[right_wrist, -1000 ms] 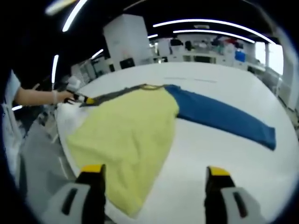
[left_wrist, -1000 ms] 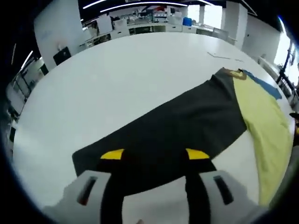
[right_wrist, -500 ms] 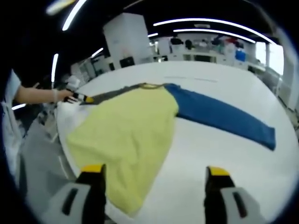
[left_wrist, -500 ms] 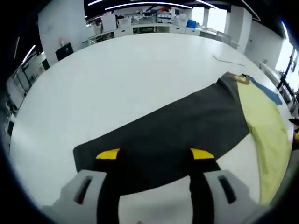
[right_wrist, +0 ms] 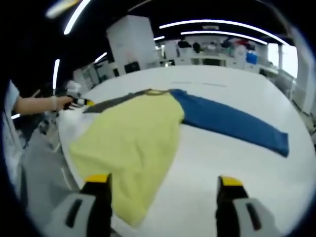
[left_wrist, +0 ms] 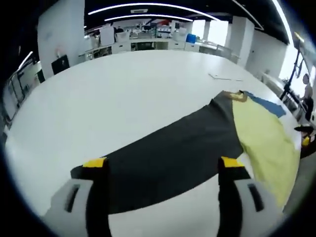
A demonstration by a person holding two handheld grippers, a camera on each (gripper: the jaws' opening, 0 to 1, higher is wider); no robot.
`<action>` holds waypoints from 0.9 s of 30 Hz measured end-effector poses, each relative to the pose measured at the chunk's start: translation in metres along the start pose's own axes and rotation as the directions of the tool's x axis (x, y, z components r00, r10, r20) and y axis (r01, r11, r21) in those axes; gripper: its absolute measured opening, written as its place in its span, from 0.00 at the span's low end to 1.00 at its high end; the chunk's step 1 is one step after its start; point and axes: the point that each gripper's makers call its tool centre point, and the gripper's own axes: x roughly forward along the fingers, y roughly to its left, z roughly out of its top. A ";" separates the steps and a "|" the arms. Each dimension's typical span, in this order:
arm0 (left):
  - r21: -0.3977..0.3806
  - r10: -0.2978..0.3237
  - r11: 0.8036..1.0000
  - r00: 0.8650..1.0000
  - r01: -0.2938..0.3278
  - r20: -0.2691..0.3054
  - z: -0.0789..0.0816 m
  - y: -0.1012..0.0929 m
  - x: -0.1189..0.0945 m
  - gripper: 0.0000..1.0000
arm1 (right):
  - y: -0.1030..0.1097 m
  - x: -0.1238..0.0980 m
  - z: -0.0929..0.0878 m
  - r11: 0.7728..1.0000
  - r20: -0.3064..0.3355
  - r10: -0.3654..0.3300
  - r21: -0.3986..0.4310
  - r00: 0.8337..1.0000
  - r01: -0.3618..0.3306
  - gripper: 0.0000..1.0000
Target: Fold the garment on the visible template until the final outline fits inside the template.
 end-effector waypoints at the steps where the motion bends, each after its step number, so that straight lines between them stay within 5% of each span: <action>1: 0.018 -0.019 1.000 1.000 0.019 0.021 0.006 -0.007 -0.005 0.90 | -0.001 -0.001 0.002 1.000 0.004 0.000 0.001 1.000 0.000 0.88; 13: 0.078 -0.136 0.989 0.985 0.129 0.106 0.024 -0.063 -0.041 0.93 | -0.021 -0.005 0.034 0.999 0.048 -0.008 -0.043 0.999 0.010 0.98; 27: 0.064 -0.211 0.977 0.956 0.202 0.206 0.031 -0.126 -0.081 0.93 | -0.084 -0.014 0.066 0.991 0.036 -0.087 -0.100 0.996 0.090 0.99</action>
